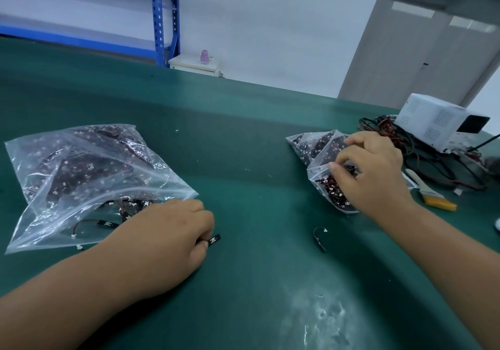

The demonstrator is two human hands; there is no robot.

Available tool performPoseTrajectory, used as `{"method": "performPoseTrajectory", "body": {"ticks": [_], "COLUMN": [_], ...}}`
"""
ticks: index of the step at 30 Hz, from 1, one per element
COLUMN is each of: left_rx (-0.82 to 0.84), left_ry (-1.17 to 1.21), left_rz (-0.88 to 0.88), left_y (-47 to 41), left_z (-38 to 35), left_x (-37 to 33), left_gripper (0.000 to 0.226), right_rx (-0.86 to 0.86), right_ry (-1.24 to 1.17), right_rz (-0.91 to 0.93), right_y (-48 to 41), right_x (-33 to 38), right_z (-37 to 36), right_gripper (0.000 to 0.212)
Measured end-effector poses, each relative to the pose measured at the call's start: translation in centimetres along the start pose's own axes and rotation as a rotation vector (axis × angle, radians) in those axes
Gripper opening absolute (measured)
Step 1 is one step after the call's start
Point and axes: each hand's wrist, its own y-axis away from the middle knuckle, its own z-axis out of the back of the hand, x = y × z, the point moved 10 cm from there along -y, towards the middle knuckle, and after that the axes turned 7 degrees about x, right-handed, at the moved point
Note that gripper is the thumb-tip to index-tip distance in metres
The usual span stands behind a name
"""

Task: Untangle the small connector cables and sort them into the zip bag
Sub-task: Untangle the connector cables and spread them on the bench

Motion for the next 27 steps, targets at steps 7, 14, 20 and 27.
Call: {"method": "performPoseTrajectory", "body": {"ticks": [7, 14, 20, 27], "left_rx": [0.006, -0.007, -0.023, -0.053], "left_ry": [0.014, 0.058, 0.1, 0.178], "left_rz": [0.0, -0.018, -0.05, 0.011], "left_y": [0.0, 0.0, -0.3, -0.3], "left_z": [0.0, -0.2, -0.5, 0.2], "left_x": [0.0, 0.1, -0.1, 0.3], "left_gripper": [0.008, 0.009, 0.007, 0.006], "right_rx": [0.231, 0.747, 0.67, 0.264], "right_ry": [-0.021, -0.024, 0.072, 0.185], "right_rz": [0.219, -0.244, -0.218, -0.258], "right_y": [3.1, 8.4, 7.0, 2.1], "right_x": [4.5, 2.0, 1.0, 0.4], "right_z": [0.3, -6.0, -4.2, 0.8], "right_gripper": [0.022, 0.032, 0.026, 0.025]}}
